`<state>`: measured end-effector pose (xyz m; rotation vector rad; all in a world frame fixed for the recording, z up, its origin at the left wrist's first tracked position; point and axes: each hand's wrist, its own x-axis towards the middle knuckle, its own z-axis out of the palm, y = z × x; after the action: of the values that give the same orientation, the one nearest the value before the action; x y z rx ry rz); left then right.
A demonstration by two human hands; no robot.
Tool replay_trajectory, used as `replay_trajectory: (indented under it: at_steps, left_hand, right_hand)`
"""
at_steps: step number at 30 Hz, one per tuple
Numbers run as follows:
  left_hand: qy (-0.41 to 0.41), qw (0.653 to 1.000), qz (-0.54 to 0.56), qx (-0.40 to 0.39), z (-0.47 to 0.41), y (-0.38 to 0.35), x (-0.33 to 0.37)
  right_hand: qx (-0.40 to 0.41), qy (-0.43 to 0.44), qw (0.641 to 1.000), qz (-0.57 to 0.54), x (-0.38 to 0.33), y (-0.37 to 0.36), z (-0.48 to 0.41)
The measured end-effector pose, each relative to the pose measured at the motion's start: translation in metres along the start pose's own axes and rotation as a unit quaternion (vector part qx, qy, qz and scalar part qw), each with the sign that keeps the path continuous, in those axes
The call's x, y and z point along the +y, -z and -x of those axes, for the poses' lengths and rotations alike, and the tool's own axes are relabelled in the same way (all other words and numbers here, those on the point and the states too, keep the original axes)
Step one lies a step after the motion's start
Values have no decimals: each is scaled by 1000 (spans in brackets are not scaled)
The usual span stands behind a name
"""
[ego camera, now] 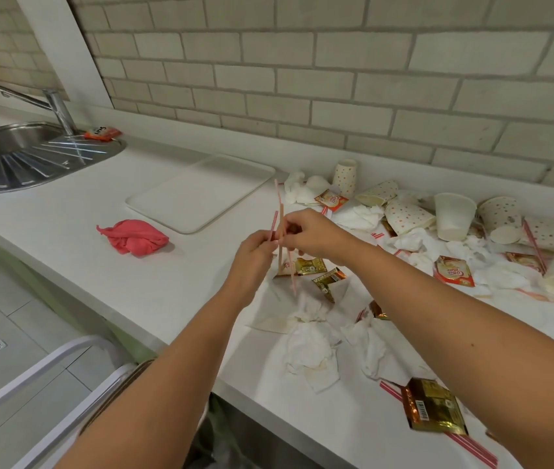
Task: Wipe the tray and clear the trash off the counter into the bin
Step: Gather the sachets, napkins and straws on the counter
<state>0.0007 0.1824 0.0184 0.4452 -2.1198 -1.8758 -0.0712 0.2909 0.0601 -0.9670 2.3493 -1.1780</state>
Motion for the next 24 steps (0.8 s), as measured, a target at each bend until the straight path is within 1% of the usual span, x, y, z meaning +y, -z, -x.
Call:
replay_trajectory:
  at_steps: [2,5,8,11,13,14,15,16,17,18,19,20,22,23,24]
  left_hand:
    - [-1,999,3,-32,2,-8,9]
    - [-24,996,-65,-57,5,-15,9]
    - [-57,989,-128,-42,8,-20,5]
    - [-69,984,-165,-8,8,-20,4]
    - [-61,982,-178,26,7,-15,3]
    - [-55,982,-176,44,6,-11,2]
    - [-50,982,-171,62,6,-7,2]
    - [-46,982,-165,78,7,-4,1]
    - [-43,982,-157,92,7,-1,0]
    - [-41,982,-150,105,9,1,0]
    - [-38,982,-147,115,10,2,0]
    - [-34,981,-145,123,12,3,0]
    - [-29,981,-140,134,17,2,-2]
    - [-29,981,-136,136,20,2,-3]
    - [-27,981,-133,139,23,2,-4]
  right_hand:
    - [19,-8,999,-29,0,2,2]
    - [46,-34,994,-92,4,6,6]
    - [51,-33,992,-107,8,11,12]
    - [35,-42,994,-89,14,10,18]
    - [17,-52,998,-41,19,10,24]
    - [-10,-36,999,2,21,11,29]
    - [-58,-12,997,56,24,11,35]
    - [-121,11,986,110,27,9,40]
    - [-189,22,968,161,30,5,46]
    - [-249,23,945,213,33,-1,51]
    - [-291,23,919,264,35,-9,56]
    - [-317,28,895,312,38,-17,60]
    - [-330,49,860,387,46,-31,64]
    - [-323,63,852,407,51,-35,64]
    - [-310,73,853,413,54,-38,63]
